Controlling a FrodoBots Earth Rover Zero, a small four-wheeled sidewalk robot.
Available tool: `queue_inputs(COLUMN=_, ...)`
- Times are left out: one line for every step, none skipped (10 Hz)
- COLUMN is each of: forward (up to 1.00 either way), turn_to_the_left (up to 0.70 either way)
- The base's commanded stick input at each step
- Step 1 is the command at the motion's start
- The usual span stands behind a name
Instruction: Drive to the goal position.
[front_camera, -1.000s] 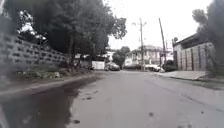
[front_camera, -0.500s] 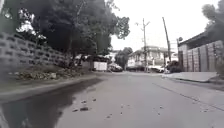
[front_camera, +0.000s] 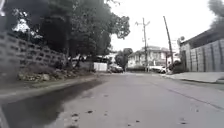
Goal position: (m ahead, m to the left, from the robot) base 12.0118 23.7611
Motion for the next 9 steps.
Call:
queue_inputs(forward=1.00, turn_to_the_left=0.00)
queue_inputs(forward=1.00, turn_to_the_left=0.00)
queue_inputs(forward=1.00, turn_to_the_left=0.00)
queue_inputs(forward=1.00, turn_to_the_left=0.00)
queue_inputs(forward=1.00, turn_to_the_left=0.00)
queue_inputs(forward=1.00, turn_to_the_left=0.00)
queue_inputs(forward=1.00, turn_to_the_left=0.00)
queue_inputs(forward=1.00, turn_to_the_left=-0.13)
queue_inputs(forward=1.00, turn_to_the_left=-0.38)
